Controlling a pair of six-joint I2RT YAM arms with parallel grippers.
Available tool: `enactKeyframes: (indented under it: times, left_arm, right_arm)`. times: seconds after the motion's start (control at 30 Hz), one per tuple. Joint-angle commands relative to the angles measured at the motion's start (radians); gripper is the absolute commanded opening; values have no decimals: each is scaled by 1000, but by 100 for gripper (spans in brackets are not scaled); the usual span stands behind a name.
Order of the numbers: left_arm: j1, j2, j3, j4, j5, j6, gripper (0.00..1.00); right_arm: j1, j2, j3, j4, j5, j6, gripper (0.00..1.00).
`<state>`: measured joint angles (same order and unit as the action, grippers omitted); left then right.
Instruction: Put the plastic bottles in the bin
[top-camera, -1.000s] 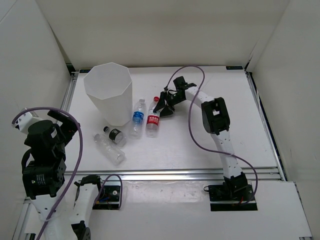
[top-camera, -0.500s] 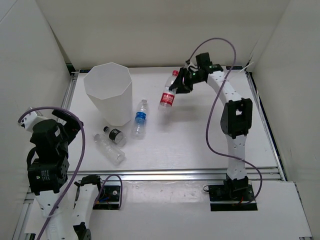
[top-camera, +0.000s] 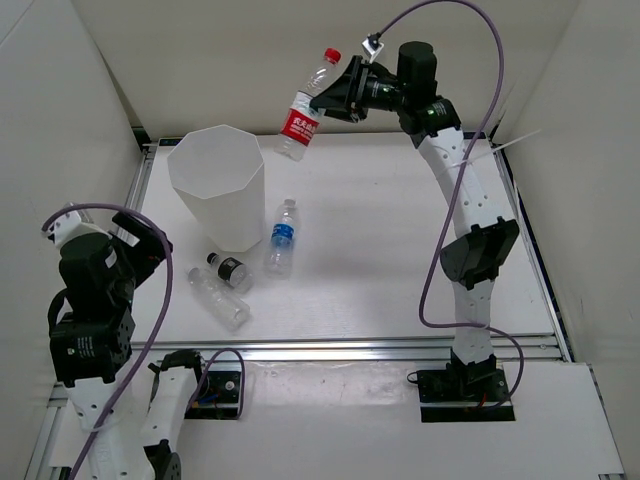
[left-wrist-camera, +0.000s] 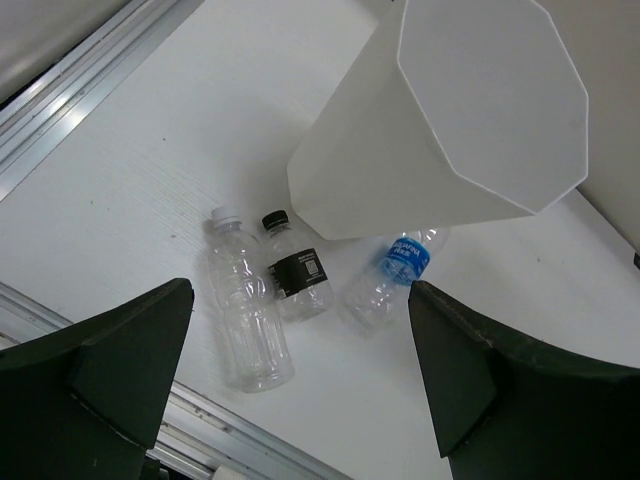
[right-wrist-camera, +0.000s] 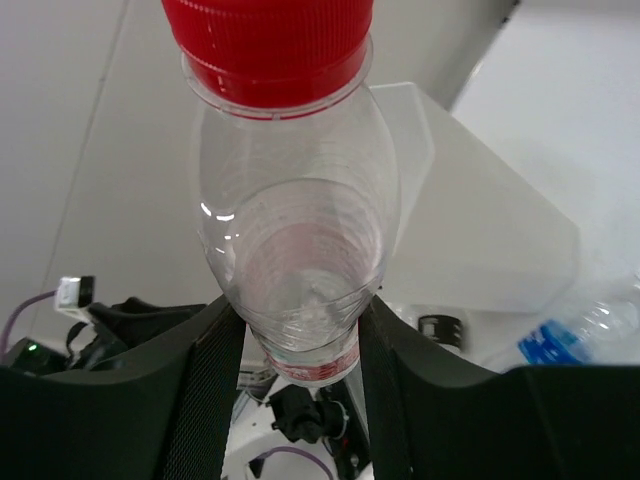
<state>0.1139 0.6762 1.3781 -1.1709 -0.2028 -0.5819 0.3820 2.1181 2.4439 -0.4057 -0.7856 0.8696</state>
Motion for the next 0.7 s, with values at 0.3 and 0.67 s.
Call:
enactKeyframes:
  times: [0.3,0.67]
  left_arm:
    - [-5,138,90,-9,100,148,100]
    - [-5,203,136,1,123,226,100]
  right_arm:
    - [101,65,90,285,-12,115,10]
    - [233,98,90,263,154,-75,15]
